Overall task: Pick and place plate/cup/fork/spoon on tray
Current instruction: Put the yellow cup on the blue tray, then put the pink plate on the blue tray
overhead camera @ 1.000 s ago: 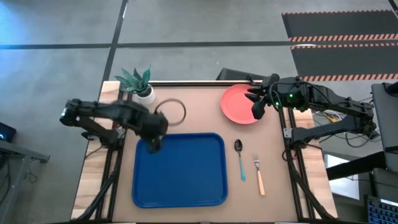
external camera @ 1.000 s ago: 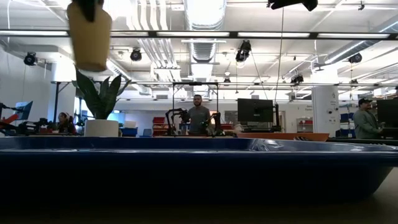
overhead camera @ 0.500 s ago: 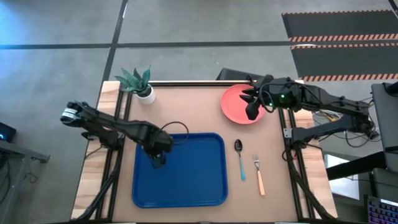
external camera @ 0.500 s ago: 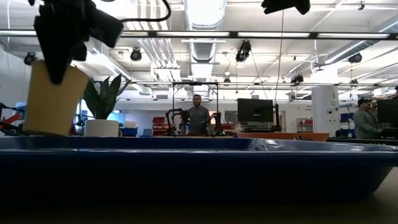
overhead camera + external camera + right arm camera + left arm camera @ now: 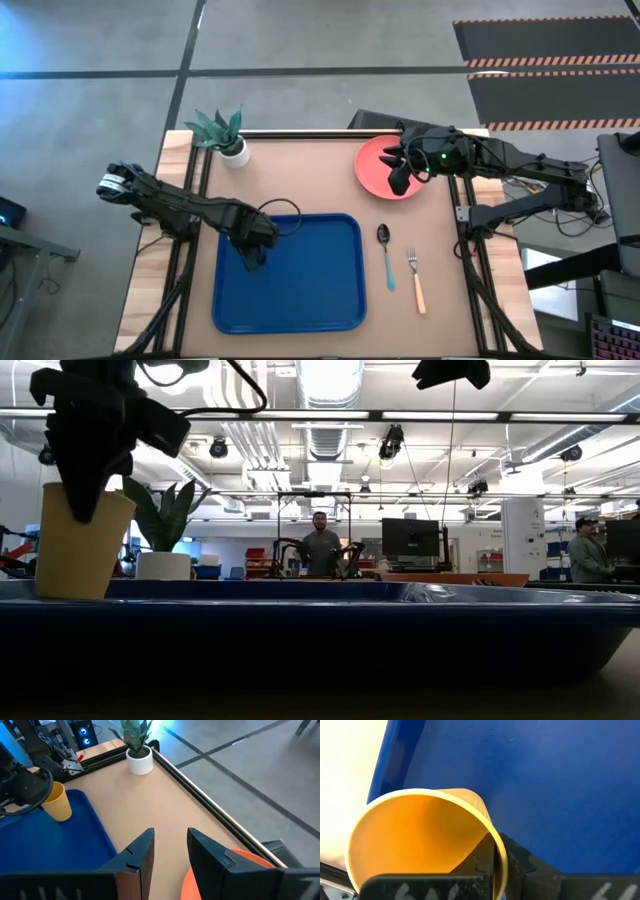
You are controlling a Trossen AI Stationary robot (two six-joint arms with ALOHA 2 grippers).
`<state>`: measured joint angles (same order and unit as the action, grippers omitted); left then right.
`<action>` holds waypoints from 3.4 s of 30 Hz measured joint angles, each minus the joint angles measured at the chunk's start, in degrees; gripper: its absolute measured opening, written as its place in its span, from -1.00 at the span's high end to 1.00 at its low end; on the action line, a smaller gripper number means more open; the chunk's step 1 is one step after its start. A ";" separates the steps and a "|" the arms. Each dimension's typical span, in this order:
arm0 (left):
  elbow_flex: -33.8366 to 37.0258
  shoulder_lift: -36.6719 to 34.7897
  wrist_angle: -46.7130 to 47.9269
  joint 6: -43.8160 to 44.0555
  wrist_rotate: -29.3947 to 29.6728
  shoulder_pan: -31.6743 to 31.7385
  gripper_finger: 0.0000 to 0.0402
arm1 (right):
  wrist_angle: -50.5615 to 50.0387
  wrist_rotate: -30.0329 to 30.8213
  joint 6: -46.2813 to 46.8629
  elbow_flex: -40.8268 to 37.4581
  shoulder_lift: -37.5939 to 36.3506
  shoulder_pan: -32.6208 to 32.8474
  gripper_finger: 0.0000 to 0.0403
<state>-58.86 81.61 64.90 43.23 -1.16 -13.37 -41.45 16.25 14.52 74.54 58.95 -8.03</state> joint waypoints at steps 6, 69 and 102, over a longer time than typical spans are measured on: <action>-0.47 0.08 -0.58 3.00 0.14 0.13 1.00 | 0.02 0.00 -0.16 0.00 -0.11 0.01 0.47; -21.10 -13.54 -9.86 -15.16 47.97 9.62 0.23 | -14.71 -19.28 -8.21 -2.31 39.48 -12.68 0.19; -20.23 -13.45 -9.93 -15.09 47.29 9.62 0.23 | -8.57 -11.50 -13.91 0.39 48.77 -12.96 0.24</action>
<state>-79.09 68.16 54.97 28.14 46.13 -3.75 -50.02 4.75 0.61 74.93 107.72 -20.99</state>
